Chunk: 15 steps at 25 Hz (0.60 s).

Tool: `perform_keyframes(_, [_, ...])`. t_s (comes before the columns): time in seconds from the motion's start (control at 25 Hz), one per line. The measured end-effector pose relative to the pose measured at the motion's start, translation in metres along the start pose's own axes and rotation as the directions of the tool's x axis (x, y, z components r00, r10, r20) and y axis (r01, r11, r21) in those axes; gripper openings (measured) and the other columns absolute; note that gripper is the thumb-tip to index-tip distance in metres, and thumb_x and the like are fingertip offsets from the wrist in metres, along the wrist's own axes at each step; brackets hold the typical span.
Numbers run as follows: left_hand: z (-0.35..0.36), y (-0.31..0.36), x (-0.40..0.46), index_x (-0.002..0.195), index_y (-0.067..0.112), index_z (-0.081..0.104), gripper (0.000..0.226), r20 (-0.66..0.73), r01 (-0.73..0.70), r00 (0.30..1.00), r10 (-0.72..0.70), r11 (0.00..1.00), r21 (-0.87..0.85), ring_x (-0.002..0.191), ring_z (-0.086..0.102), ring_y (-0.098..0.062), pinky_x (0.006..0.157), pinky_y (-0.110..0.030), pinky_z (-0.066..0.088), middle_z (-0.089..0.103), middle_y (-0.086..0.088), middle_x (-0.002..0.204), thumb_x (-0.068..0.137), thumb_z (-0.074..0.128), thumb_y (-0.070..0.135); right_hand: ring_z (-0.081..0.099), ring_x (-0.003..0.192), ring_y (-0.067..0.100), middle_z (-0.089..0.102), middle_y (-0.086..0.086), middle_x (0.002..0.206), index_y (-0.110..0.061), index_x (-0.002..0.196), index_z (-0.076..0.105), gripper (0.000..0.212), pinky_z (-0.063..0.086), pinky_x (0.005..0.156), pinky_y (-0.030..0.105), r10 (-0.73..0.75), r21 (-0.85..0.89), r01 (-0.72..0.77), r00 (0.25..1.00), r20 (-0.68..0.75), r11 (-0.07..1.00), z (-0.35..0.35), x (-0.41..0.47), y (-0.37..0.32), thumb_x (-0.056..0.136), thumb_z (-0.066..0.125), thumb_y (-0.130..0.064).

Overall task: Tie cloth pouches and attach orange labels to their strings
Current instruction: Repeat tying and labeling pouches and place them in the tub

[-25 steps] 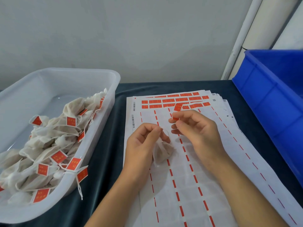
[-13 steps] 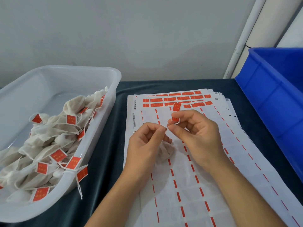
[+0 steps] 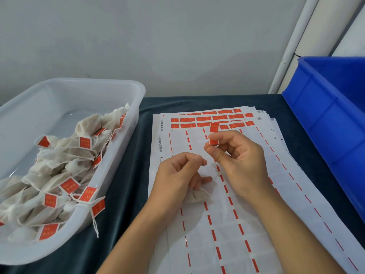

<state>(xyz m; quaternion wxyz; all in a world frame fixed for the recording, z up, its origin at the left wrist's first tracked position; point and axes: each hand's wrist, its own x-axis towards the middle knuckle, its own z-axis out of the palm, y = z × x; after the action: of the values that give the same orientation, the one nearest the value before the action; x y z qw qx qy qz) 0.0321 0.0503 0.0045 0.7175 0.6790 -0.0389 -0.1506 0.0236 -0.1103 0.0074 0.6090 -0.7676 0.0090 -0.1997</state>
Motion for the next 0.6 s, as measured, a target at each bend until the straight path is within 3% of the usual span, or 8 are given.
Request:
perform_keyframes(0.16, [-0.0019, 0.0008, -0.0003, 0.084, 0.02, 0.079, 0.032, 0.005, -0.001, 1.0, 0.001, 0.997, -0.078, 0.059, 0.061, -0.02, 0.089, -0.036, 0.063, 0.06, -0.009, 0.06, 0.107, 0.057, 0.018, 0.068, 0.098, -0.003, 0.071, -0.029, 0.102, -0.041, 0.097, 0.07, 0.02, 0.052, 0.076, 0.006, 0.009, -0.01, -0.009, 1.0, -0.029, 1.0, -0.0017, 0.003, 0.0025, 0.089, 0.079, -0.024])
perform_keyframes(0.28, [-0.0026, 0.0006, 0.0006, 0.09, 0.02, 0.079, 0.028, -0.013, 0.0, 1.0, -0.001, 0.997, -0.074, 0.072, 0.072, -0.024, 0.098, -0.041, 0.06, 0.072, -0.013, 0.073, 0.107, 0.058, 0.024, 0.067, 0.098, -0.005, 0.07, -0.03, 0.102, -0.041, 0.098, 0.07, 0.018, 0.052, 0.075, 0.005, 0.018, -0.013, -0.02, 0.996, -0.09, 1.0, -0.0032, 0.0049, 0.0047, 0.089, 0.078, -0.027])
perform_keyframes(0.44, [-0.002, 0.0, 0.0009, 0.094, 0.026, 0.08, 0.023, -0.058, -0.004, 0.998, 0.0, 0.998, -0.066, 0.083, 0.076, -0.025, 0.101, -0.039, 0.053, 0.077, -0.011, 0.084, 0.105, 0.06, 0.032, 0.074, 0.092, 0.009, 0.077, -0.015, 0.095, -0.031, 0.1, 0.073, 0.006, 0.06, 0.077, 0.02, 0.065, 0.133, -0.04, 0.981, -0.183, 0.99, -0.0065, 0.0048, 0.0087, 0.095, 0.072, -0.032])
perform_keyframes(0.6, [-0.001, -0.0005, 0.0006, 0.097, 0.028, 0.08, 0.02, -0.086, -0.02, 0.996, 0.013, 0.997, -0.076, 0.083, 0.076, -0.025, 0.102, -0.041, 0.053, 0.077, -0.009, 0.083, 0.103, 0.062, 0.035, 0.076, 0.087, 0.014, 0.078, -0.009, 0.092, -0.031, 0.109, 0.07, 0.012, 0.063, 0.078, 0.026, 0.067, 0.145, -0.043, 0.984, -0.165, 0.989, -0.007, 0.0049, 0.0091, 0.097, 0.07, -0.027])
